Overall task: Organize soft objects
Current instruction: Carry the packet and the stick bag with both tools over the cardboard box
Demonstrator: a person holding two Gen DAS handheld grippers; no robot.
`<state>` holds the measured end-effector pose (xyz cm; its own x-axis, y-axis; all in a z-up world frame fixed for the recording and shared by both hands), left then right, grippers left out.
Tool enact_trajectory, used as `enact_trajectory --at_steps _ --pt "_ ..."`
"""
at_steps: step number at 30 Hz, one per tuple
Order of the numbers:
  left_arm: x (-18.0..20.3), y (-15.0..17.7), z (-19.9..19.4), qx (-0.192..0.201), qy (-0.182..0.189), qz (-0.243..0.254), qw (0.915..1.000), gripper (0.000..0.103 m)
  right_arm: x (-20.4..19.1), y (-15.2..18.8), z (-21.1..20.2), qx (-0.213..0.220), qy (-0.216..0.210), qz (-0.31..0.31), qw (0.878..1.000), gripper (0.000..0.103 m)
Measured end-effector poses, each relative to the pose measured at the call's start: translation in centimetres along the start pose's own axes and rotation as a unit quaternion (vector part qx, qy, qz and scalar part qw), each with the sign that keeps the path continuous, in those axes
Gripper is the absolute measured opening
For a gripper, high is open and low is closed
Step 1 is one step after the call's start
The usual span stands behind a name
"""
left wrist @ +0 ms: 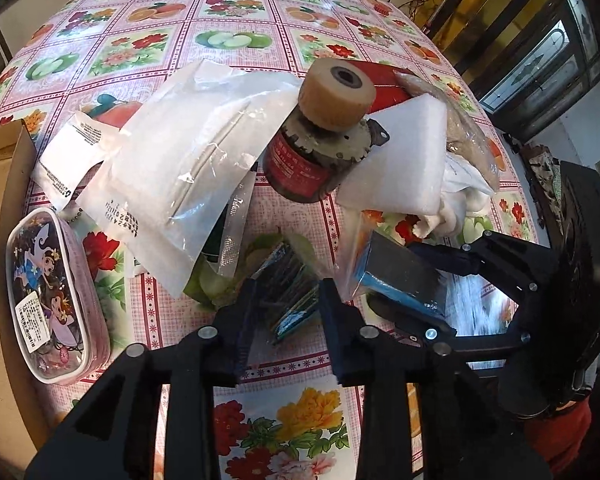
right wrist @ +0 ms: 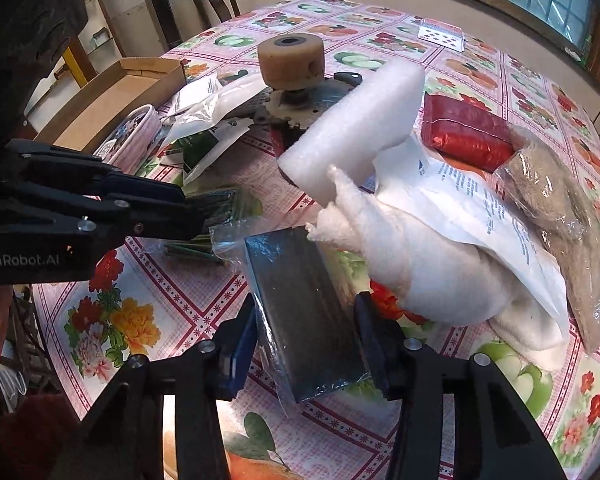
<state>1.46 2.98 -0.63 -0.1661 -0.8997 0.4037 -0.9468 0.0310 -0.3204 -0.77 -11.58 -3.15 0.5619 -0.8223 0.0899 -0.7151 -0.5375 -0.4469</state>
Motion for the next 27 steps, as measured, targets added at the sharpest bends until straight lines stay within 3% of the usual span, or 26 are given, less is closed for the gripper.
enact_trajectory --at_steps 4,5,6,7,11,17,20,22,25,27 --pt "0.2 -0.4 -1.0 0.017 -0.013 0.016 0.9996 0.05 0.0 0.0 0.0 -0.002 -0.003 -0.002 1.0 0.051" --pt "0.3 -0.6 -1.2 0.02 -0.019 0.022 0.9994 0.06 0.0 0.0 0.0 -0.002 -0.004 -0.002 1.0 0.051" --pt "0.3 -0.6 -1.2 0.017 -0.02 0.028 0.9993 0.077 0.0 0.0 0.0 -0.002 -0.004 -0.002 1.0 0.051" --pt "0.4 -0.5 -1.1 0.01 -0.016 0.032 0.9993 0.082 0.0 0.0 0.0 -0.001 -0.005 -0.002 1.0 0.051" --pt "0.5 0.4 0.5 -0.031 -0.014 0.036 0.9988 0.084 0.0 0.0 0.0 -0.003 -0.006 -0.003 1.0 0.052" --pt "-0.6 0.5 1.5 -0.037 -0.041 0.021 0.9982 0.084 -0.1 0.0 0.1 -0.005 -0.008 -0.006 1.0 0.054" --pt "-0.8 0.5 1.9 -0.037 -0.046 0.025 0.998 0.083 -0.1 0.0 0.1 -0.007 -0.007 -0.006 1.0 0.054" --pt "-0.5 0.4 1.9 -0.037 -0.051 0.033 0.9975 0.077 -0.2 -0.1 0.1 -0.009 -0.004 -0.006 1.0 0.054" --pt "-0.3 0.0 1.9 -0.028 -0.068 0.041 0.9964 0.039 -0.3 -0.2 0.2 -0.008 0.012 -0.008 1.0 0.048" --pt "-0.2 0.2 1.8 -0.028 -0.064 0.042 0.9967 0.032 -0.3 -0.2 0.2 -0.009 0.019 -0.007 1.0 0.046"
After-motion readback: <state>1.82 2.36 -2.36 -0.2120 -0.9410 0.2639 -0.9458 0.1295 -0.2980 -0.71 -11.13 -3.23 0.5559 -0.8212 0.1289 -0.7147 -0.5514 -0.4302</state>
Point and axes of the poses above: each gripper's, at about its wrist camera, not at the fingertips, and z roughly the way its jaws point, x to its right, y to its underside, the point moved 4 cm from there along z, roughly the way its jaws point, and after that the axes turned 9 degrees about y, right-handed, at the moved point
